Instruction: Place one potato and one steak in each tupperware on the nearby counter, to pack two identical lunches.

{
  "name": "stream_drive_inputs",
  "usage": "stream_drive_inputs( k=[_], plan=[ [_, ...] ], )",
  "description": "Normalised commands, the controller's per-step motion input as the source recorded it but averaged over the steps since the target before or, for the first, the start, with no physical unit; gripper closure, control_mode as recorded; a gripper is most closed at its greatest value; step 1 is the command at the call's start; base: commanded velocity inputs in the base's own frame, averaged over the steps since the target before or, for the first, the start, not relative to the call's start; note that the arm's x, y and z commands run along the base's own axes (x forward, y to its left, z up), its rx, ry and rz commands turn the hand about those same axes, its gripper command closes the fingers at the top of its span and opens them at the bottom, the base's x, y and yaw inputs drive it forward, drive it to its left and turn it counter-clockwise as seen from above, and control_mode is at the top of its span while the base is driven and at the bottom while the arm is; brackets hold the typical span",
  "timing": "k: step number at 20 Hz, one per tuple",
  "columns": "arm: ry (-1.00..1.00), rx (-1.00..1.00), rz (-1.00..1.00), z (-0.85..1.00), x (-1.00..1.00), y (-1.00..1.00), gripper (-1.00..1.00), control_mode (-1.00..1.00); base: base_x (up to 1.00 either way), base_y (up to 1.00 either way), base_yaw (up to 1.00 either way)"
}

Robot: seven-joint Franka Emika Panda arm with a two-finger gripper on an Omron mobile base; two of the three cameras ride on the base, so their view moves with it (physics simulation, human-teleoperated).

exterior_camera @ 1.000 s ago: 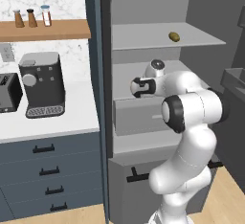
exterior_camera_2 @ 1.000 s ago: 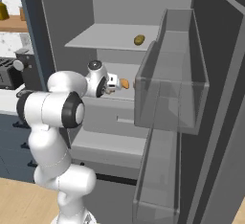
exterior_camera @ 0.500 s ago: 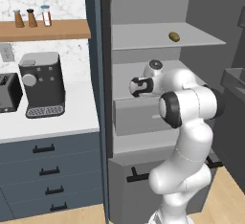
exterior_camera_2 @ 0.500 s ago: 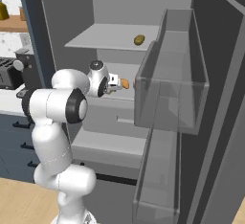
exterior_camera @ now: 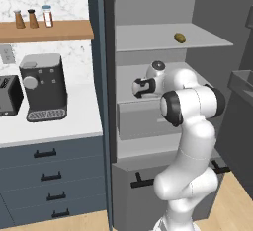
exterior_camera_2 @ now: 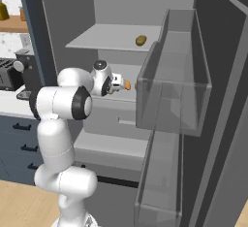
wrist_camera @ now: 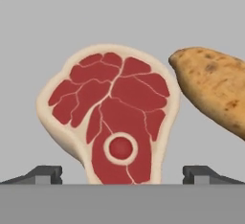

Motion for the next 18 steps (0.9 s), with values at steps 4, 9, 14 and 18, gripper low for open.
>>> stream_drive_inputs(
  k=[4, 9, 14, 18],
  plan=[
    [0.0, 0.0, 0.0, 0.0, 0.0, 0.0, -1.0, -1.0, 0.0, 0.0, 0.0],
    [0.0, 0.0, 0.0, 0.0, 0.0, 0.0, 1.0, -1.0, 0.0, 0.0, 0.0],
    [0.0, 0.0, 0.0, 0.0, -0.03, 0.0, 1.0, -1.0, 0.0, 0.0, 0.0],
    [-0.01, 0.0, 0.0, 0.0, -0.61, 0.0, 1.0, -1.0, 0.0, 0.0, 0.0]
  ],
)
